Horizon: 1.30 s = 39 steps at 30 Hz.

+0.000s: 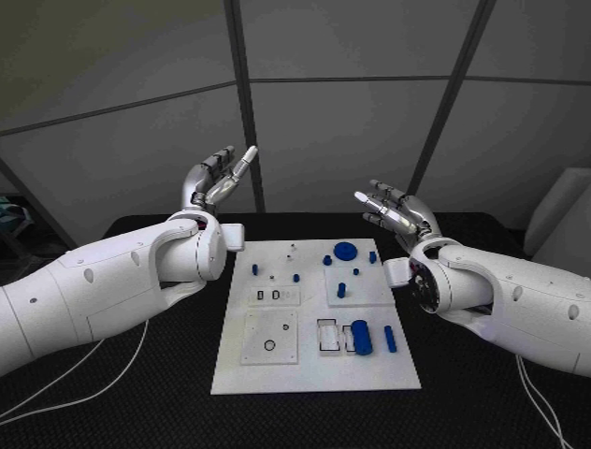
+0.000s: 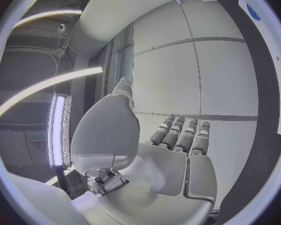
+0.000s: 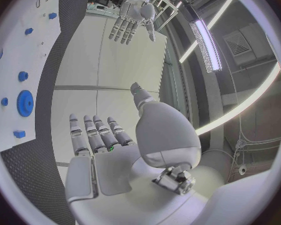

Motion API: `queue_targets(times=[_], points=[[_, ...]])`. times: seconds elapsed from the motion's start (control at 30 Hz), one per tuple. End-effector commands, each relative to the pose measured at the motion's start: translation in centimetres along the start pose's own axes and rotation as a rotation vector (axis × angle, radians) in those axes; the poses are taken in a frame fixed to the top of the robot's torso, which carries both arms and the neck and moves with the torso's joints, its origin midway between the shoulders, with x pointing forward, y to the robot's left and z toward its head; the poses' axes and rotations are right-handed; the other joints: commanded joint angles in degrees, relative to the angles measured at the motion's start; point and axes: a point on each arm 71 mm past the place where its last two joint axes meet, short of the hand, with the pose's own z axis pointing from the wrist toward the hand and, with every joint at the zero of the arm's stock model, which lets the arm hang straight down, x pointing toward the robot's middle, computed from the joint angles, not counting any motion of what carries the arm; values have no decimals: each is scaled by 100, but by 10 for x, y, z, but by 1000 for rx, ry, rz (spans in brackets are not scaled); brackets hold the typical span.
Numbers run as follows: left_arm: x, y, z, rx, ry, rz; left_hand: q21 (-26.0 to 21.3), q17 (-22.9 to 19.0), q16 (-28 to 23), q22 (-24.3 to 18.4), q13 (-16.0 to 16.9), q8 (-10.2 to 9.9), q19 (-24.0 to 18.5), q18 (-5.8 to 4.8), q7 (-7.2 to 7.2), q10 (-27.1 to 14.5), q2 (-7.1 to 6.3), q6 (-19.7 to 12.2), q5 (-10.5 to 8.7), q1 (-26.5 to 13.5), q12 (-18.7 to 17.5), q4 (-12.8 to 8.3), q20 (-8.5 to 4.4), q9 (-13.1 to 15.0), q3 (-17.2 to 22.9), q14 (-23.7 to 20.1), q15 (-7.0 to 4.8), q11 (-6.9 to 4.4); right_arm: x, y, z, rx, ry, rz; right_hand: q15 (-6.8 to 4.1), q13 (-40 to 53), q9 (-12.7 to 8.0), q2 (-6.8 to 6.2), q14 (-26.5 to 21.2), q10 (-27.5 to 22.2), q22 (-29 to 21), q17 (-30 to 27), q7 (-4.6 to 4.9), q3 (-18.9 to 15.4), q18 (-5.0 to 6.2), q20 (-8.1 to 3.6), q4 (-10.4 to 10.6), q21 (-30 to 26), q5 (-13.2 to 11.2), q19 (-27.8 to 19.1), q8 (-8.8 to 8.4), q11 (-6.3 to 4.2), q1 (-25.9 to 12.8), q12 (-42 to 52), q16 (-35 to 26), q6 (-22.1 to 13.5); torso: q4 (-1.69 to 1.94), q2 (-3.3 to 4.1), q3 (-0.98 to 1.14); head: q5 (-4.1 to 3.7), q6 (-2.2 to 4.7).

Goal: Assemble the parts on the task board

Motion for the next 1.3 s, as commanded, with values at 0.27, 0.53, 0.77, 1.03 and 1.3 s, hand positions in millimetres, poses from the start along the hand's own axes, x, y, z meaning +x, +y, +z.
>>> queue_targets(times=[0.27, 0.53, 0.77, 1.03, 1.3], points=[[-10, -7, -1, 42, 36, -20, 204, 128, 260, 103, 74, 118, 396, 184, 594, 707, 177, 527, -9, 366, 126, 50, 87, 61, 184, 1109, 9, 252, -6, 9, 2, -162, 103, -366, -160, 169, 245, -34, 3290, 3323, 296, 174, 567, 307, 647, 41, -710, 714, 200, 1891, 513, -74, 1166, 486, 476, 3116, -3, 8, -5, -2, -58], [-17, -10, -5, 49, 91, -7, 1299, 286, 901, 638, 244, 539, 2751, 519, 602, 3476, 749, 2665, -134, 781, 687, -144, 55, 249, 453, 3416, -350, 76, -9, 16, 7, -214, 186, -598, -414, 145, 189, -131, 4171, 3990, 369, 195, 395, 574, 711, -117, -923, 1066, 171, 2558, 405, -279, 1210, 325, 527, 3768, -13, 135, 11, -41, -25], [-15, -17, -14, 65, 202, -6, 1805, 338, 1038, 805, 190, 639, 3638, 584, 441, 4398, 976, 3540, -145, 1058, 761, -499, -151, 226, 444, 4449, -631, -157, -9, 27, 14, -239, 250, -806, -623, 150, 192, -263, 4829, 4400, 439, 276, 286, 860, 716, -346, -1010, 1344, 231, 3058, 336, -426, 1111, 197, 585, 4066, 18, 266, 31, -100, 13], [-11, -27, -31, 72, 297, -18, 2155, 544, 1115, 921, 196, 500, 4251, 585, 302, 4979, 1048, 3852, -173, 1140, 642, -659, -382, 167, 420, 5261, -876, -341, -6, 45, 27, -243, 299, -1075, -952, 157, 206, -460, 5813, 4727, 777, 588, 98, 1006, 704, -726, -983, 2073, 220, 3930, 321, -612, 1004, 174, 903, 4370, 93, 475, -4, -182, 84], [-1, -33, -52, 47, 350, -75, 2222, 603, 987, 937, 188, 386, 4352, 572, 291, 5002, 1039, 3874, -183, 1140, 481, -715, -418, 161, 382, 5289, -877, -341, 4, 61, 37, -236, 308, -1332, -1235, 163, 200, -703, 6633, 4884, 1782, 2001, -31, 1161, 662, -1148, -719, 3757, 319, 4692, 216, -778, 859, 162, 3260, 4531, 226, 715, -74, -265, 134]])
